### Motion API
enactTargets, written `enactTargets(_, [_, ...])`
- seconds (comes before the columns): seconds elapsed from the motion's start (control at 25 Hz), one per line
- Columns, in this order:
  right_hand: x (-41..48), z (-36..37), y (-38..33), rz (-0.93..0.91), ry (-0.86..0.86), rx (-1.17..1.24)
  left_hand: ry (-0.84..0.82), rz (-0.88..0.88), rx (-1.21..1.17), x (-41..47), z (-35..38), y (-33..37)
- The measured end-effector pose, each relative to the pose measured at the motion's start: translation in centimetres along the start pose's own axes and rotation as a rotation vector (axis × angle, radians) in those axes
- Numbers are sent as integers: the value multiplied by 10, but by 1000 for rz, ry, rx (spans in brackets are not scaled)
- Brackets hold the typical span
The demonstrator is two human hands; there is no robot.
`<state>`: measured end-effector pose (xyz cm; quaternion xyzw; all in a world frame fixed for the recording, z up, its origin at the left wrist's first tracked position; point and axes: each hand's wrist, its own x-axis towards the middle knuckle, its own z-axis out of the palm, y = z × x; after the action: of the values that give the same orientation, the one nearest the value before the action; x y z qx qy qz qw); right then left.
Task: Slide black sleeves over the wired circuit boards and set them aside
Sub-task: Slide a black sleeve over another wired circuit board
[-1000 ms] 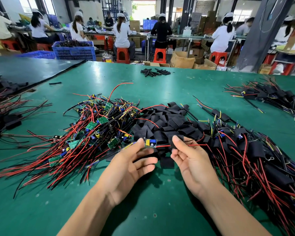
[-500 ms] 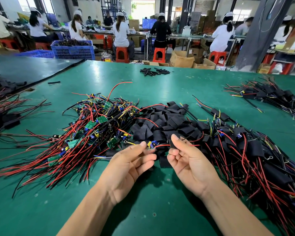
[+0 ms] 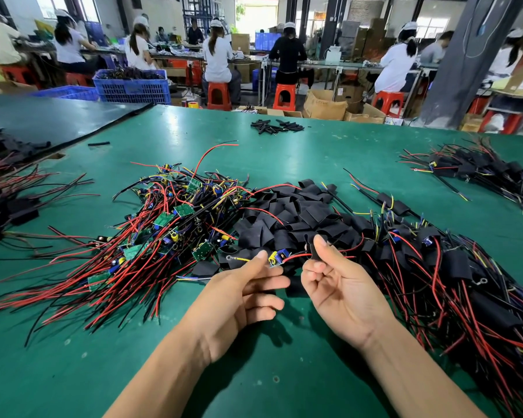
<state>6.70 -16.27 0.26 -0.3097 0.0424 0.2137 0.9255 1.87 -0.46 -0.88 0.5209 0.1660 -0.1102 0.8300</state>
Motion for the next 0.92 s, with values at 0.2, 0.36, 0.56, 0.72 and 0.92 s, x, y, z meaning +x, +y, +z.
enactTargets(0.2, [1,-2,-2,12,39,45,-55,-33,-353,-2,2,1])
enactTargets(0.36, [3,-4,-2,31,67,60,-51,45,-411,-3,2,2])
enactTargets(0.56, [6,-6,-1,-14,108,9,-20,129,-228,-6,4,1])
enactTargets(0.72, [5,-7,1,-35,140,-41,-29,216,-130,-7,1,2])
enactTargets(0.92, [6,-9,2,-63,153,-68,-23,291,-58,-9,3,1])
